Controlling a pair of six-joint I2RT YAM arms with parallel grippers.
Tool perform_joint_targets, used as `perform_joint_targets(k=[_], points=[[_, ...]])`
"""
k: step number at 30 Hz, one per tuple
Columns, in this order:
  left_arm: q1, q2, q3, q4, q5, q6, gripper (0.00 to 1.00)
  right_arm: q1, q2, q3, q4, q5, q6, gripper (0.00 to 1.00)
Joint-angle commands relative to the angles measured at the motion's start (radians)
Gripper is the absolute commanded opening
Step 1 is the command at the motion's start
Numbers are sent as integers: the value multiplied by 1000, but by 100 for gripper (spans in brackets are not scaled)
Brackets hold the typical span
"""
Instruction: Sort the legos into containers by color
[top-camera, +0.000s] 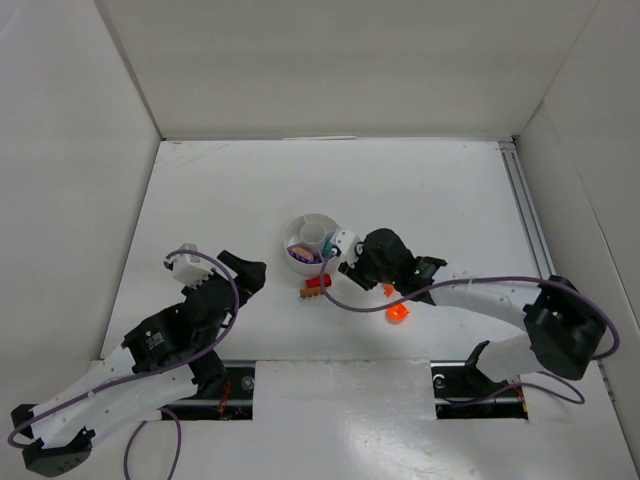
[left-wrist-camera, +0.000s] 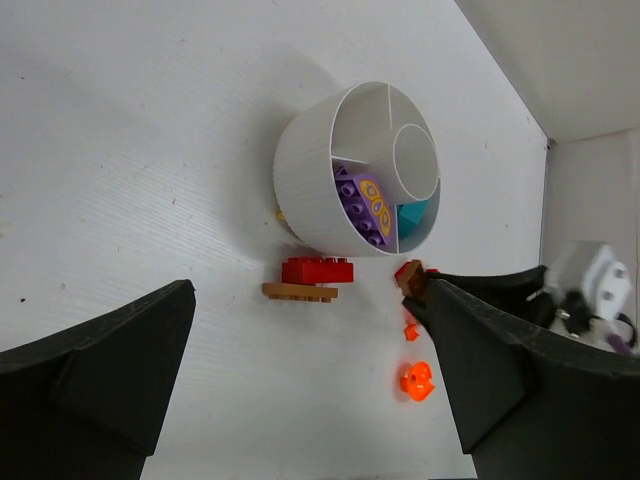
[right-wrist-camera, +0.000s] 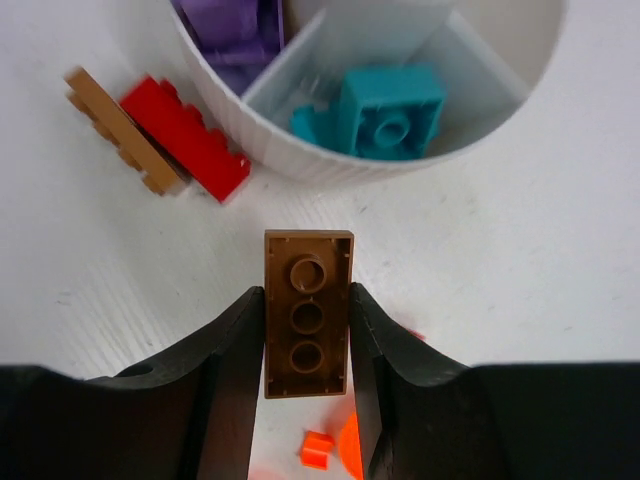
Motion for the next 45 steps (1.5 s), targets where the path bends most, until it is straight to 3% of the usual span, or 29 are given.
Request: perform_joint_targets(k=[1, 7, 10, 16, 20, 37, 45], points=[[-2, -19, -8, -5, -28, -9, 100, 4, -129, 2, 79, -62, -114, 31], [-2, -28, -43, 68, -9, 28, 100, -5, -203, 42, 225, -132, -244, 31], [-2, -28, -75, 153, 25, 75, 100, -14, -160, 98, 282, -186, -281, 31], [-2, -3, -52, 116, 13, 75, 100, -25, -22, 180, 481, -310, -315, 31], [-2, -3, -52, 116, 13, 75, 100, -65, 56, 201, 617, -413, -250, 31], [-2, 58, -61, 116, -5, 22, 100, -113, 264, 247, 693, -507, -191, 32], [-2, 95, -51, 107, -5, 8, 100, -113, 284, 237, 693, -498, -191, 40]])
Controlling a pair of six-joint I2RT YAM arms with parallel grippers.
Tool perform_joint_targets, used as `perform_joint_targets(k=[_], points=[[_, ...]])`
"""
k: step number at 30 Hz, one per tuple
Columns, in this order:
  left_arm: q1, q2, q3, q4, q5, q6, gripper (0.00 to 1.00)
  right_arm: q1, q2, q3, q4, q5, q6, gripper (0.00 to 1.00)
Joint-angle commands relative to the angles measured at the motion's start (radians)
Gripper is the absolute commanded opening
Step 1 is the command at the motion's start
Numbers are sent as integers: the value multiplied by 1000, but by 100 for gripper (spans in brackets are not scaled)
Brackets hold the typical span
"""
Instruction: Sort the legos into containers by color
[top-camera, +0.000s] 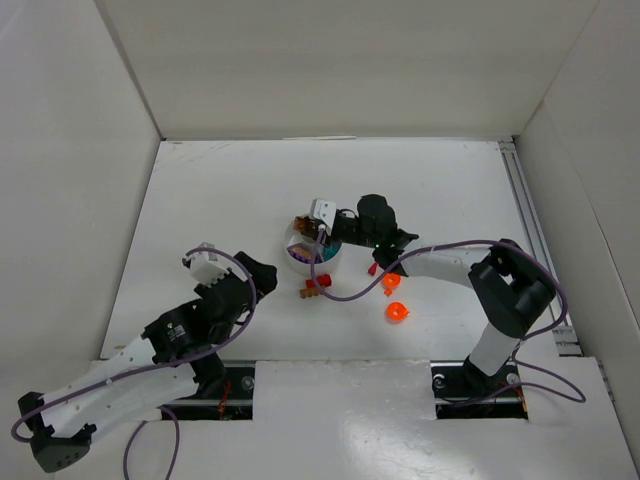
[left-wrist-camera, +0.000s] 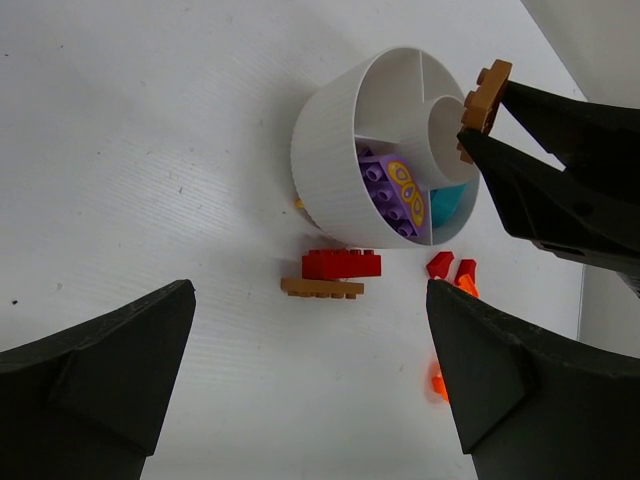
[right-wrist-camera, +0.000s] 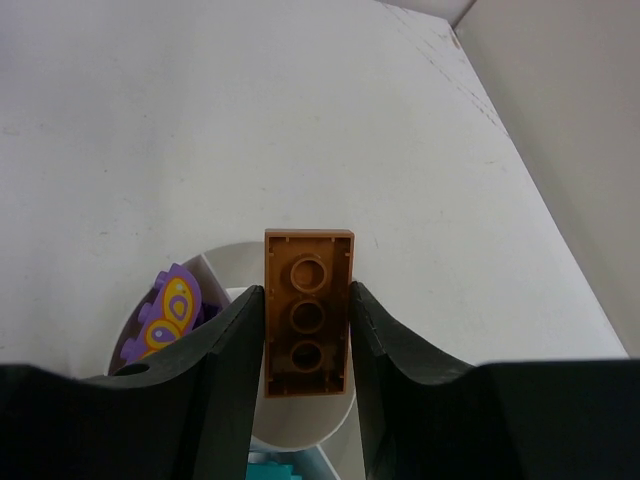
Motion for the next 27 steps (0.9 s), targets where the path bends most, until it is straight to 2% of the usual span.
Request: perform_joint_targets(k=[1, 14, 18, 22, 23, 25, 26, 27], points=[[-3, 22, 21, 9, -25, -12, 100, -6, 5, 22, 72, -29, 25, 43], [-3, 31, 30, -1, -25, -21, 100, -15, -4, -19, 72, -20, 25, 49], [-3, 50, 30, 10, -14, 0, 100, -15, -63, -39, 72, -11, 25, 52], [-3, 88, 21, 128, 80, 127, 100, -15, -163, -62, 72, 3, 16, 56], [-3, 100, 6, 166, 155, 226, 100, -15, -188, -76, 61, 21, 16, 58], [-3, 144, -16, 255, 228, 332, 100, -15, -269, -101, 24, 49, 7, 59], [-3, 161, -55, 373, 302, 389, 100, -15, -298, -113, 9, 60, -4, 59], [-3, 180, -71, 421, 335, 475, 100, -15, -327, -125, -17, 78, -4, 60]])
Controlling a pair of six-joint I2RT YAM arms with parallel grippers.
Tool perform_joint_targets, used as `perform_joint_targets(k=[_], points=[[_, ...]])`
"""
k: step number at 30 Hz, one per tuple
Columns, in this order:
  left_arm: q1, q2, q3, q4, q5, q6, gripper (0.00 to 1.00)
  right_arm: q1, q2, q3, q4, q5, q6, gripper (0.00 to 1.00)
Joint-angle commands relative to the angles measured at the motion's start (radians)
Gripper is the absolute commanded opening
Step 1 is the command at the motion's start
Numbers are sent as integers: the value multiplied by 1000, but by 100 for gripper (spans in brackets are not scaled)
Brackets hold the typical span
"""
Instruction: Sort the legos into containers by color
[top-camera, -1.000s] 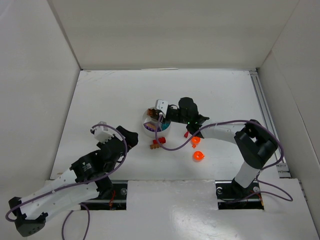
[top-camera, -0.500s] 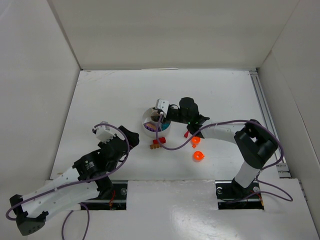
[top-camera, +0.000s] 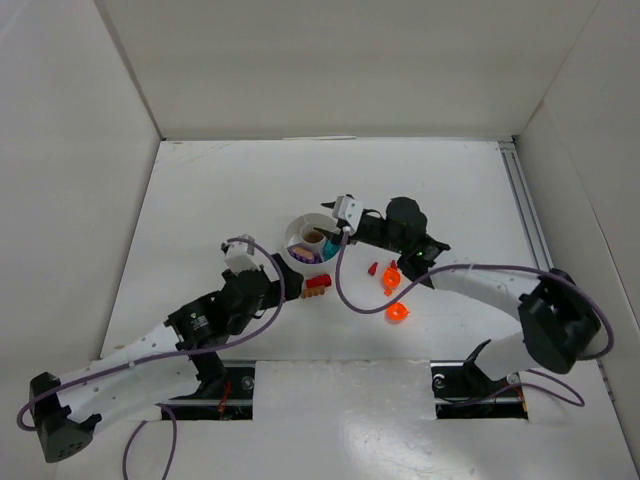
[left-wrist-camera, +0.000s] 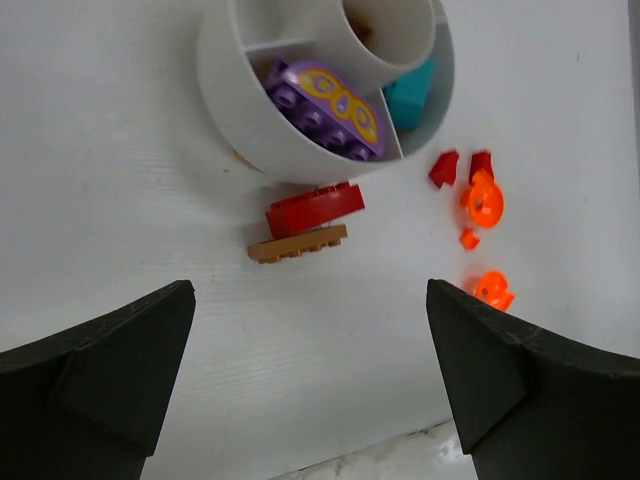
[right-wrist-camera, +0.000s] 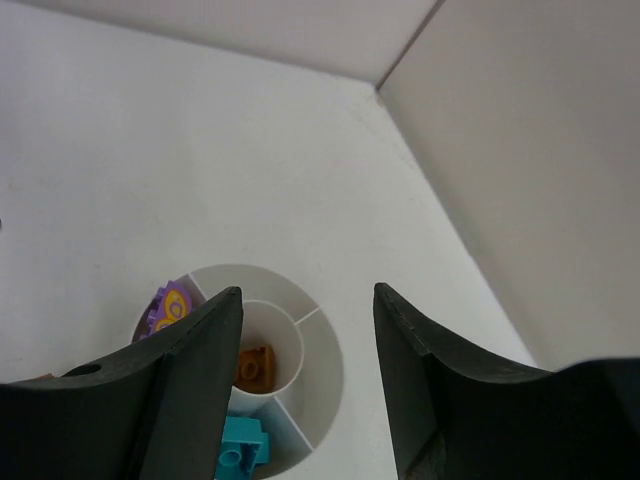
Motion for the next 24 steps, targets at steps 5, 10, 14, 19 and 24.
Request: perform_joint_targets(k=[5, 10, 14, 19, 24], points=[[-3, 210, -81, 430, 277, 416, 100, -58, -319, -111, -144, 80, -31, 63], [-12, 345, -101, 549, 335, 511, 100, -96, -475, -185, -287, 177, -57, 61], [-21, 444, -81, 559, 317, 545, 98, -144, -548, -216, -342, 166, -57, 59], [-61, 549, -6, 492, 223, 522, 90, -175, -579, -225, -353, 145, -57, 58], [-110, 586, 38, 423, 65, 465, 89, -175, -559, -225, -353, 125, -57, 57]])
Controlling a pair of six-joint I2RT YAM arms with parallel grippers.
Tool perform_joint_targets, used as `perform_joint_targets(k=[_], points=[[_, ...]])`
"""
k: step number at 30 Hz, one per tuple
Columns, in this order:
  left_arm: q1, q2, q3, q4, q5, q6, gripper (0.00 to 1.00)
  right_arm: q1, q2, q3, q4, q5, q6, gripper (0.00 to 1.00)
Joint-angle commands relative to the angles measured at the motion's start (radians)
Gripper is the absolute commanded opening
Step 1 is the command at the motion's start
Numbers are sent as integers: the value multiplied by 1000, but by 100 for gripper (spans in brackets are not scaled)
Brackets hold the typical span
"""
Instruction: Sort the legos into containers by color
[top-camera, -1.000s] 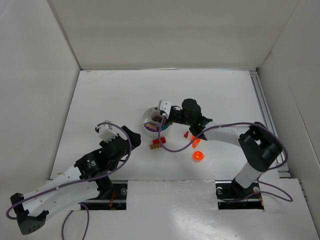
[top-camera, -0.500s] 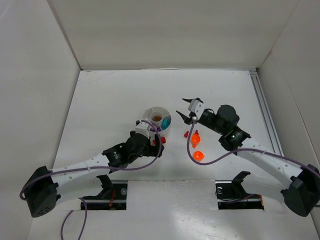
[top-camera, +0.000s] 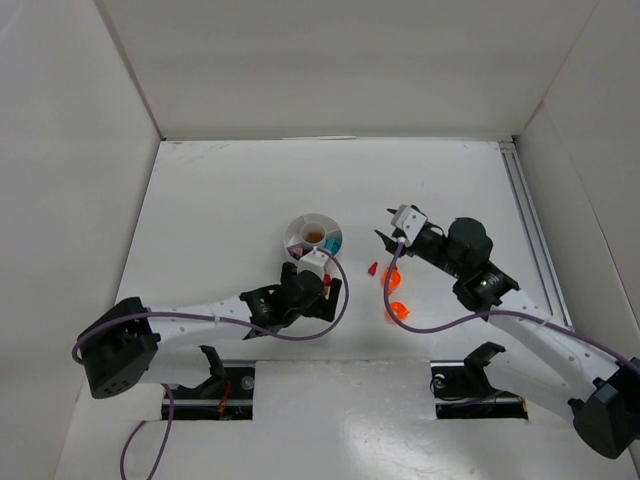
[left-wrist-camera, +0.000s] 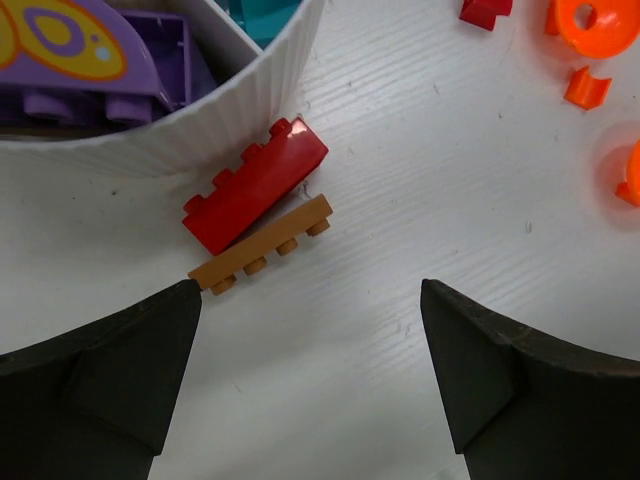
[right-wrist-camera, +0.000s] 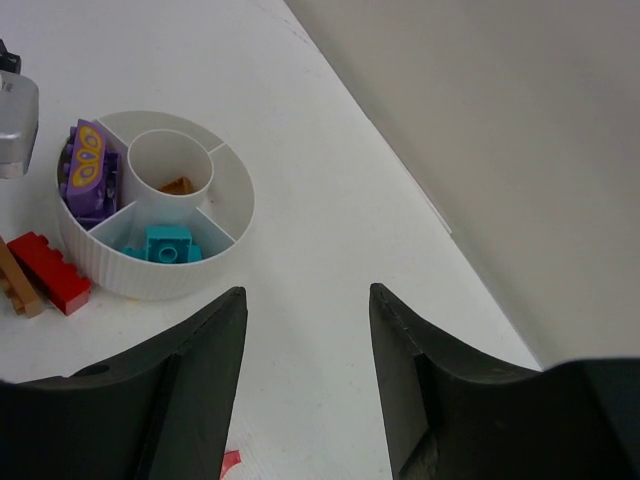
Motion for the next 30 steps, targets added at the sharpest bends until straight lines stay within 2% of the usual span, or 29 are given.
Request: perform_joint_targets(k=[1, 13, 16, 22, 24, 27, 30], points=[[-11, 20, 53, -39, -120, -27, 89, -15, -1, 0, 3, -28, -2, 57], [-21, 248, 174, -93, -171, -50, 89, -24, 9, 9, -6, -37, -2, 56], [-32, 285, 186, -105, -182, -39, 85, -24, 9, 0, -15, -37, -2, 56], [-103, 307, 226, -139, -151, -59, 61, -33, -1, 0, -15, -37, -2, 56], [-120, 307, 226, -139, -140, -59, 59, -33, -1, 0, -24, -37, -2, 56], [-159, 331, 248, -150, -127, -59, 50, -33, -11, -9, -24, -37, -2, 56], [-170, 354, 258, -160, -127, -59, 49, -42, -21, -18, -24, -37, -2, 56]])
